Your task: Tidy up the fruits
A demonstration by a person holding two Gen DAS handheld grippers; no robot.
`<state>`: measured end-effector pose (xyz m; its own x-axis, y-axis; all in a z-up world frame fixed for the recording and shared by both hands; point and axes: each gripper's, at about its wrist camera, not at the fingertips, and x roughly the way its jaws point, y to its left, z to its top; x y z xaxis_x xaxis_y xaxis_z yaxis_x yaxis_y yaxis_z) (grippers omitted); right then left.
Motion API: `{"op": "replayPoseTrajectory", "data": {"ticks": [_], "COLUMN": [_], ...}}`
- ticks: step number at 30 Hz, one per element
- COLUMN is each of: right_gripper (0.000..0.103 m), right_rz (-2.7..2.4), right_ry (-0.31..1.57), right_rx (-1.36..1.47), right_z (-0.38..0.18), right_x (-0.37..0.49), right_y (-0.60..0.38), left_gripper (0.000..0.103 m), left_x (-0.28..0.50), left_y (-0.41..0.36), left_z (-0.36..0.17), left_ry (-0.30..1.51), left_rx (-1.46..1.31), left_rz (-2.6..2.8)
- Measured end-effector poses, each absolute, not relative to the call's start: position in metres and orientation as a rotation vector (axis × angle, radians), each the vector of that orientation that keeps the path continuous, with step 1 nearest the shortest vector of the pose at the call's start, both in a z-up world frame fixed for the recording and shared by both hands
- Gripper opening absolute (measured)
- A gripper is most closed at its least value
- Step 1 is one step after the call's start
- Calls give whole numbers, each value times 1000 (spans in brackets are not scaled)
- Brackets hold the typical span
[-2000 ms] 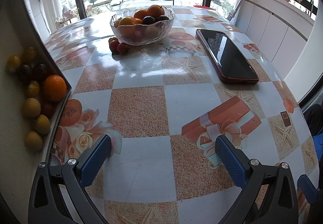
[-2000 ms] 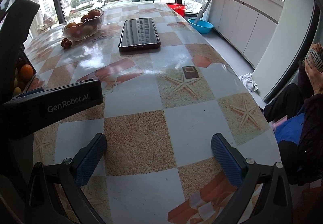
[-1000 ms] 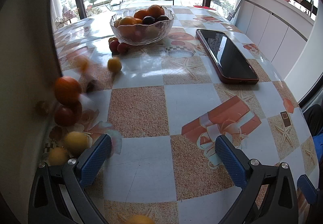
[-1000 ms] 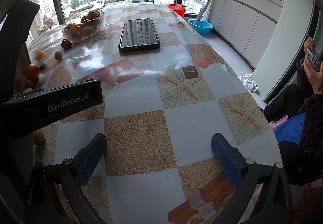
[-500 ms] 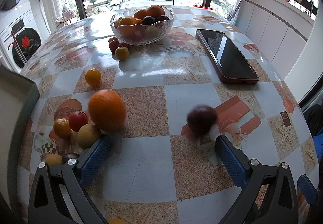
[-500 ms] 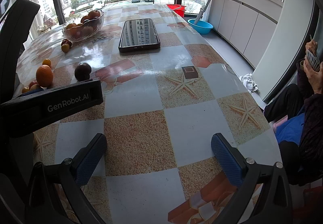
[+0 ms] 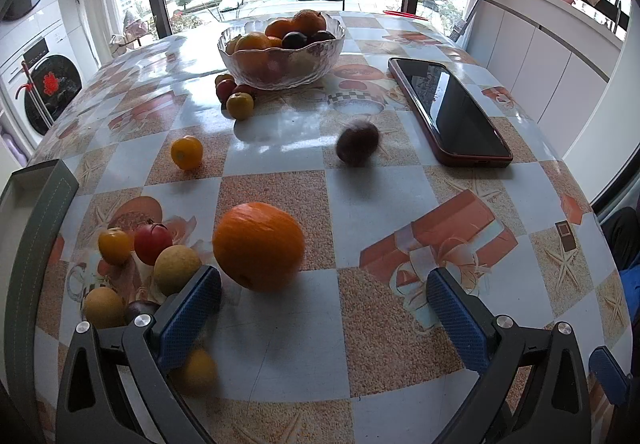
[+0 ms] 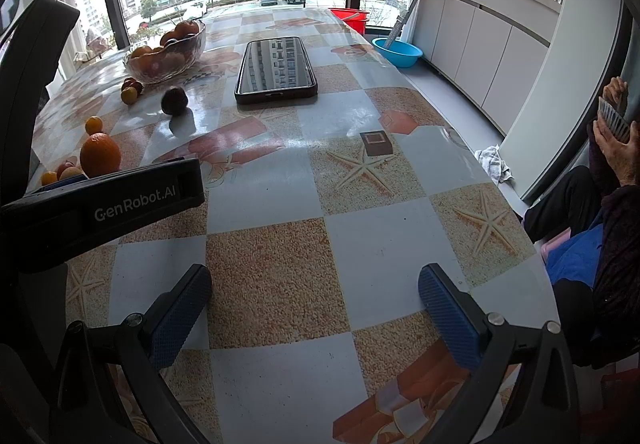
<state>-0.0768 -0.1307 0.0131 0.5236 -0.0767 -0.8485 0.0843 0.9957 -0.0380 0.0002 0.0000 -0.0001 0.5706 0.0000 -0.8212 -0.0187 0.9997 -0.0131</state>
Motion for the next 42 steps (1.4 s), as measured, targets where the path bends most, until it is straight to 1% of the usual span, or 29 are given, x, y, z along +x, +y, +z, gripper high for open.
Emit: {"op": "replayPoseTrajectory", "data": {"ticks": [12,14,17,21,24,27,29,30,38,42], "right_gripper": [103,103,103,103,103,103,103,103,103,103], "right_rz": [-96,-96,-96,-97,-97,-97,-96,-97,-98,-68], "right_ry": [1014,1014,1014,1014,1014,1014,1014,1014,1023,1079], "right_rx": [9,10,10,10,10,10,10,10,5,27], "right_z": [13,13,13,13,13,13,13,13,14,17], "right_x": [-77,-77,-77,-77,-77,-77,-77,-77,-76,-72], "right_y": [-131,-131,-131,-131,-131,-131,-131,-131,-130,-120], "left_gripper": [103,103,103,103,103,103,103,103,103,103], "left_x": [-1,-8,-22,-49,-68,-78,-78,-79,-78,-81], "left_y": [1,9,22,63,99,116,122,126,124,129], "left_z": [1,10,32,51,35,18,7,2,-3,-6], "left_ry": [972,965,895,833,842,873,948,958,962,973], "left_rx": [-11,-13,-16,17,-6,10,-6,-45,-50,-62], "left_rz": [2,6,-31,4,29,62,67,58,50,8]}}
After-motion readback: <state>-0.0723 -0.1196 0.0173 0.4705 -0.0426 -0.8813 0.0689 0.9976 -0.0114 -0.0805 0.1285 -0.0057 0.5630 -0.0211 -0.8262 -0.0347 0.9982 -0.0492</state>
